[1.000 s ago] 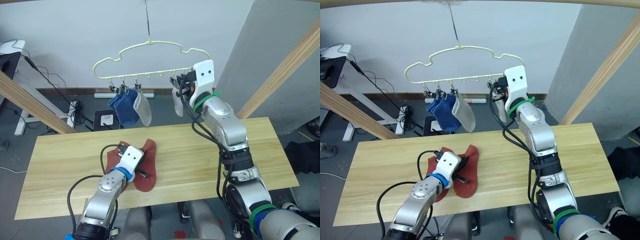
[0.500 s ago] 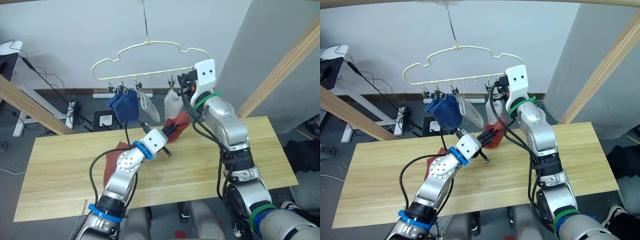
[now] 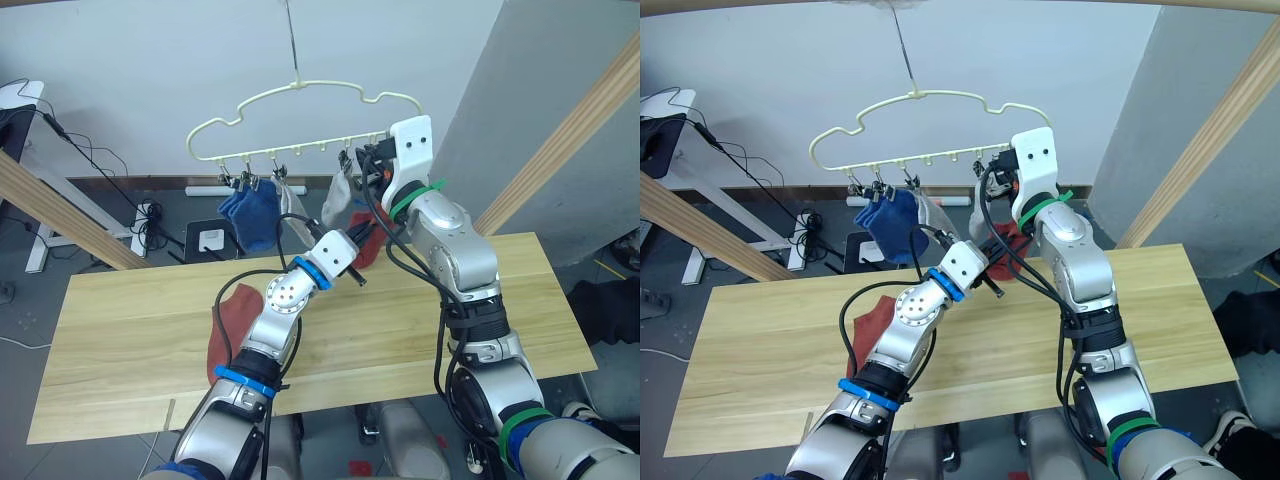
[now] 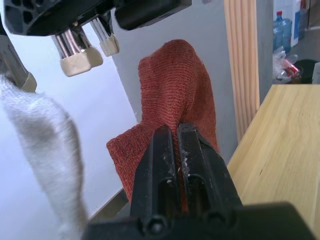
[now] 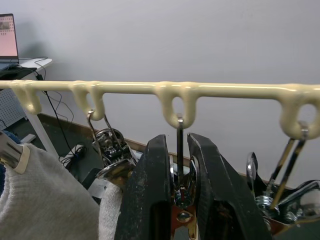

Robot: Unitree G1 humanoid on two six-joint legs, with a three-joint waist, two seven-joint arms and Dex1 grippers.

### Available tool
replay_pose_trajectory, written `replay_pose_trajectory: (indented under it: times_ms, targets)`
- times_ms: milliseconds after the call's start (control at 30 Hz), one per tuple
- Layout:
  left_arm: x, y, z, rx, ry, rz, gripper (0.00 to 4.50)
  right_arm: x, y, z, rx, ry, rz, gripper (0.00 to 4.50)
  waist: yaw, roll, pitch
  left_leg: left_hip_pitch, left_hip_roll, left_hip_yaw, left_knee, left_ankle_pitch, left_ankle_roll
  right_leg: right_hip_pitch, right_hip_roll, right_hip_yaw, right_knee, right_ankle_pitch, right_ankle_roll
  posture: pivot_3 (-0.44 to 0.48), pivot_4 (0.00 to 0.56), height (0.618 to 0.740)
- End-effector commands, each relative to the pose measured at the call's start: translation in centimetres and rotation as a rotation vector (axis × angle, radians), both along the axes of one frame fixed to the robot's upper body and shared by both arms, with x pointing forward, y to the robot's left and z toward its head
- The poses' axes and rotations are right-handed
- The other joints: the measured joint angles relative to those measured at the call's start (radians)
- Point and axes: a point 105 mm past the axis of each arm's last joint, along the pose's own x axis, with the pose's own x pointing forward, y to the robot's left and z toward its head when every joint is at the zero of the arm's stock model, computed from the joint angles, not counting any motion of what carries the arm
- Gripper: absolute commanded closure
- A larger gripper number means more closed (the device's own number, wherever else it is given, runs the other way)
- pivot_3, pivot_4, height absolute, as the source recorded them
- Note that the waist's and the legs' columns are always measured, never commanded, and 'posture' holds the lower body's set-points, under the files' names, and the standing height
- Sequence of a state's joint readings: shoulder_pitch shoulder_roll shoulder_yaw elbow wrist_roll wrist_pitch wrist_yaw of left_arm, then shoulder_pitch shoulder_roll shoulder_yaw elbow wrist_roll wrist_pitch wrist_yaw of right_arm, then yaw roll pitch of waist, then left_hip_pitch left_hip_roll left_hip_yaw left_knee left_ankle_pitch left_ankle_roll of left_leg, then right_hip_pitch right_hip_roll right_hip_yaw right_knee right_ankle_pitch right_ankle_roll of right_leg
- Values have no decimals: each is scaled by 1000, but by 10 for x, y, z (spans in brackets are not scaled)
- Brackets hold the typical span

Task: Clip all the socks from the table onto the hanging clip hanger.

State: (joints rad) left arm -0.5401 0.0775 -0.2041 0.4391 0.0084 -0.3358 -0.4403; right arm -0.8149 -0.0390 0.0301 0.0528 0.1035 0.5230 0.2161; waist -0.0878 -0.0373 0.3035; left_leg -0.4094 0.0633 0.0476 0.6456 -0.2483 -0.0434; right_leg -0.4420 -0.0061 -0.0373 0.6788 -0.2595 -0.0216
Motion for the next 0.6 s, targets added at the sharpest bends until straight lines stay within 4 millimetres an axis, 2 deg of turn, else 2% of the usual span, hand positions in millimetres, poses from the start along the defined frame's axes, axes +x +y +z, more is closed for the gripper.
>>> replay_pose_trajectory:
  times_ms: [33, 233, 600]
  targets:
    - [6, 9, 12, -26, -50, 43, 4500, -7, 0, 18, 25, -59, 13, 4251, -1, 0, 0, 0, 0, 0, 0, 0, 0, 0, 0, 0, 0, 0, 0, -206, 302, 740]
    - [15, 23, 17, -28, -72, 93, 4500, -7, -1, 17, 21, -58, 13, 4251, -1, 0, 0, 0, 0, 2, 0, 0, 0, 0, 0, 0, 0, 0, 0, -206, 302, 740]
    - [13, 20, 22, -39, -95, 78, 4500, -7, 0, 16, 24, -49, 20, 4251, -1, 0, 0, 0, 1, 3, 0, 0, 0, 0, 0, 0, 0, 0, 0, -205, 300, 740]
